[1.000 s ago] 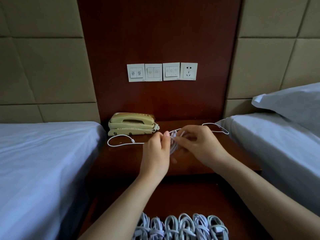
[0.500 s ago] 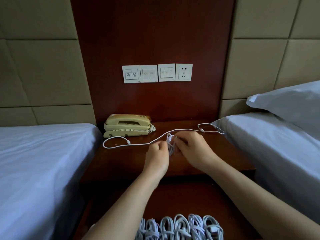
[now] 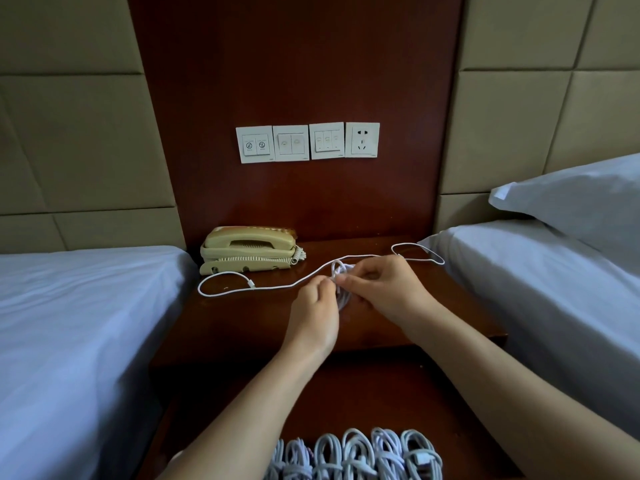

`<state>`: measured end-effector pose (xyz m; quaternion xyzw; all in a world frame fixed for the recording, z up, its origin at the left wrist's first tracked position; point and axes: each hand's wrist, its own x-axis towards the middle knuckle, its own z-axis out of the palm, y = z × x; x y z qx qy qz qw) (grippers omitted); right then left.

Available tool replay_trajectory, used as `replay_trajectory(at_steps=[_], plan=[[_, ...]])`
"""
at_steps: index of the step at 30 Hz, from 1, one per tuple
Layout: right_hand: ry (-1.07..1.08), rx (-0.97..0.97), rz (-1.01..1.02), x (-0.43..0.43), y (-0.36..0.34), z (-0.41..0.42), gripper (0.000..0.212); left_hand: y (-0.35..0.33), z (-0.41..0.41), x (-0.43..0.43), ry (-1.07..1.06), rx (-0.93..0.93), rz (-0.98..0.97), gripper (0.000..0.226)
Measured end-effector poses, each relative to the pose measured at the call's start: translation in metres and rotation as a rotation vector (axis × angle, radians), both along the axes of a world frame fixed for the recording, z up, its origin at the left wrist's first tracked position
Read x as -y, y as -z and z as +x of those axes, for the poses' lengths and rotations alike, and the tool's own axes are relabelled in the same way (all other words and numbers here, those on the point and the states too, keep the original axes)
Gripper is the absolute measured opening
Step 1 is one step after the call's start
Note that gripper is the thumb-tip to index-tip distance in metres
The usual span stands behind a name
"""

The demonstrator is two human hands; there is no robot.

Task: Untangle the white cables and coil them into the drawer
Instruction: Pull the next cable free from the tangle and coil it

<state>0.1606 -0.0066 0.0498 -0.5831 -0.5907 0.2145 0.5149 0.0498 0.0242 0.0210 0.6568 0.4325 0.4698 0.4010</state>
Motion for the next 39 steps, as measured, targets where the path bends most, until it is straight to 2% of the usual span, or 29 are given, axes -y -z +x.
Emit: replay_trajectory(at_steps=[2, 3, 8, 11, 13, 16, 19, 23, 26, 29, 33, 39], plan=[[0.025, -0.066, 0.037, 0.002, -0.001, -0.001, 0.02, -0.002, 0.001, 0.001, 0.019, 0.015, -0.027, 0.037], [0.049, -0.04, 0.07, 0.004, -0.002, -0.002, 0.019, -0.003, 0.002, 0.003, 0.026, 0.037, -0.048, 0.036], [0.244, 0.397, 0.288, 0.013, -0.005, -0.015, 0.017, -0.013, 0.005, 0.012, 0.045, 0.19, -0.098, 0.038], [0.229, 0.658, 0.382, 0.015, -0.006, -0.018, 0.014, -0.015, 0.003, 0.014, 0.049, 0.26, -0.114, 0.04], [0.172, 0.786, 0.346, 0.016, -0.008, -0.018, 0.004, -0.016, 0.001, 0.013, 0.012, 0.25, -0.098, 0.041], [0.108, 0.95, 0.281, 0.017, -0.006, -0.018, 0.016, -0.011, -0.003, 0.011, 0.012, 0.183, -0.065, 0.041], [0.099, 1.027, 0.229, 0.017, -0.006, -0.021, 0.022, -0.008, -0.006, 0.012, 0.033, 0.072, -0.027, 0.039], [0.077, 0.972, 0.248, 0.013, -0.006, -0.016, 0.021, -0.015, -0.011, 0.018, 0.008, -0.021, 0.031, 0.033], [-0.027, 0.755, 0.258, 0.006, -0.001, -0.009, 0.006, -0.016, -0.012, 0.019, 0.032, -0.061, 0.016, 0.044], [-0.096, 0.57, 0.261, 0.001, -0.002, -0.003, 0.018, -0.014, -0.014, 0.018, 0.054, -0.081, 0.046, 0.045], [-0.208, 0.527, 0.152, 0.0, -0.009, 0.008, 0.016, -0.011, -0.016, 0.019, 0.08, -0.124, 0.08, 0.044], [0.018, 0.46, 0.284, 0.002, -0.001, 0.0, 0.005, -0.014, -0.016, 0.012, 0.06, -0.1, 0.043, 0.042]])
